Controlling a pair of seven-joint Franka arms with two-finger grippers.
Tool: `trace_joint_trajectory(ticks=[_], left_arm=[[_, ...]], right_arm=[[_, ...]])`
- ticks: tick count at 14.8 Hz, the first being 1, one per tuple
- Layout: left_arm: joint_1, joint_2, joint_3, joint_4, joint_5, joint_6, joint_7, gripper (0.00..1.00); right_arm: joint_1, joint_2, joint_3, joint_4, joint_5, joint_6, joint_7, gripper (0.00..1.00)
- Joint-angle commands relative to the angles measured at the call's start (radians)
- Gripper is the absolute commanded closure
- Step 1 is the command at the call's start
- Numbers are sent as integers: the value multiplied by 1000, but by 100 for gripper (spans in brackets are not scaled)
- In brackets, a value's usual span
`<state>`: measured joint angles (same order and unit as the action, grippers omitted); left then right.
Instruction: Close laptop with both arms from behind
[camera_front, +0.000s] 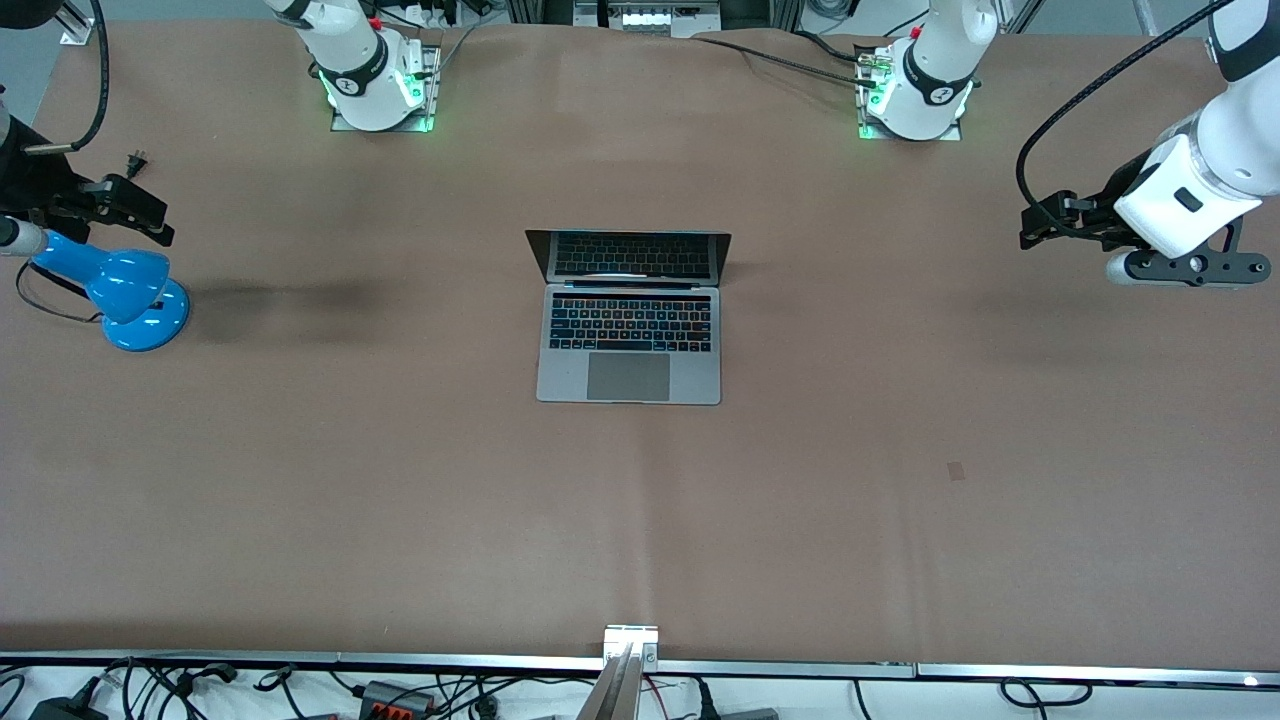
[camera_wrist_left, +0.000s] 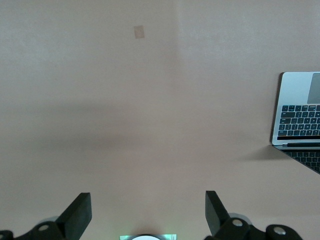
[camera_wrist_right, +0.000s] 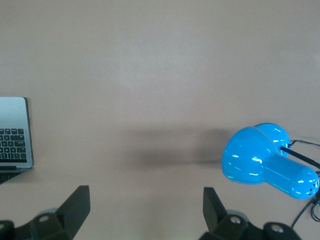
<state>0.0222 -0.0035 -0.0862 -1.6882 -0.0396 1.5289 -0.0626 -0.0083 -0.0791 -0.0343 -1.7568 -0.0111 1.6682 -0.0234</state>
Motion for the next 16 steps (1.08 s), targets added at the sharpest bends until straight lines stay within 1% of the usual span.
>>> trace_joint_trajectory(ticks=[1,4,5,6,7,8,9,10,11,12,14,16], left_arm=[[4,11,6,30,-14,-22,17,0],[4,11,8,30,-14,-22,17,0],[4,11,8,27,-14,-18,10,6],[4,13,8,31,-14,-22,16,25],[5,10,8,30,-16,-32,17,53],[5,10,8,33,-17,-41,20,75],[5,10,8,33,-17,-61,27,95],[5,10,8,33,-17,-84,32,100],[5,10,8,33,-19,-87,29,100],[7,11,10,33,-17,-90,27,100],[7,10,8,33,-19,-99,23,100],[7,11,6,35,-26,-99,21,100]], right_arm=[[-15,-33,13,-35,-7,10,-7,0],[-16,-28,10,-32,-6,10,-16,0],[-16,-28,10,-32,-6,12,-16,0],[-15,-28,10,-32,-6,12,-16,0],[-15,-27,11,-32,-6,12,-16,0],[-15,-27,11,-32,-7,12,-18,0],[-15,-27,11,-32,-7,10,-18,6],[-13,-27,11,-32,-7,5,-18,20],[-13,-27,11,-33,-7,1,-18,33],[-13,-25,11,-33,-7,-1,-18,55],[-13,-19,11,-33,-7,-2,-18,76],[-10,-13,13,-32,-7,-2,-18,88]])
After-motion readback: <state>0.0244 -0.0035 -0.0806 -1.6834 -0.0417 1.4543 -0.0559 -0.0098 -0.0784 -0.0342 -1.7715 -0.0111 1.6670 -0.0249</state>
